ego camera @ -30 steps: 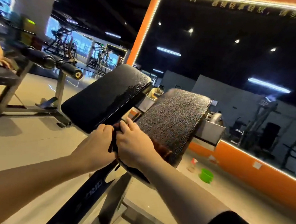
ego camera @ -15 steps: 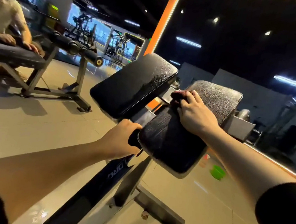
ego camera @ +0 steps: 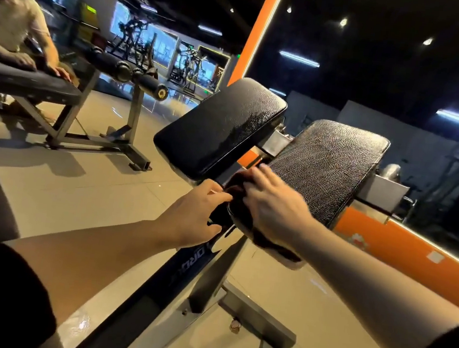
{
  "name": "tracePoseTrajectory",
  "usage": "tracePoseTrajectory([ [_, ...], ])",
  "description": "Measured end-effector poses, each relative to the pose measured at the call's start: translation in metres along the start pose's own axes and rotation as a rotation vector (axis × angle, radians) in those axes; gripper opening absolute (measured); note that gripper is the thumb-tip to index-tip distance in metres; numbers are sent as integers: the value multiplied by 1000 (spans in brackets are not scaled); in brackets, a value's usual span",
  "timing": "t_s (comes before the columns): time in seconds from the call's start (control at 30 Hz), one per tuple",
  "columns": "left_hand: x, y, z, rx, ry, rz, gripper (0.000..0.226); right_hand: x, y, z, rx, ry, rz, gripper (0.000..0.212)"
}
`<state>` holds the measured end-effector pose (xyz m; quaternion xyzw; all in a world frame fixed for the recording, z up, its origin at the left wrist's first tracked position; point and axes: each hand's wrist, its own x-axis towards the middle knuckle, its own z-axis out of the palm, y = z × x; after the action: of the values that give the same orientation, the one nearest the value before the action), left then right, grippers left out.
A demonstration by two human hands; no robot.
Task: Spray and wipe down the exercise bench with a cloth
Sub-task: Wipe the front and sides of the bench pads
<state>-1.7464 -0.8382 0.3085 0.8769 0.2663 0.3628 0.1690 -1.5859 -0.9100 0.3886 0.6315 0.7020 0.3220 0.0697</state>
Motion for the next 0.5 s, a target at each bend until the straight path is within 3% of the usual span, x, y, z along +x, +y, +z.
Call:
tracePoseTrajectory([
  [0.13, 3, 8, 0, 1, 28, 53, 59, 4, 46, -18, -26, 114, 276, 46],
  [0.2, 3, 11, 2, 3, 57, 62, 63, 1, 24, -14, -60, 100, 167, 56],
  [0.37, 1, 12, 7, 1, 102, 87, 68, -18, -20, -1, -1, 14, -93, 48],
  [0.43, 0, 14, 8, -24, 98, 108, 67, -20, 8, -9, 57, 44, -47, 44],
  [0.5, -1, 20, 9, -45, 78, 149, 67, -18, 55, -17, 25, 56, 116, 41],
])
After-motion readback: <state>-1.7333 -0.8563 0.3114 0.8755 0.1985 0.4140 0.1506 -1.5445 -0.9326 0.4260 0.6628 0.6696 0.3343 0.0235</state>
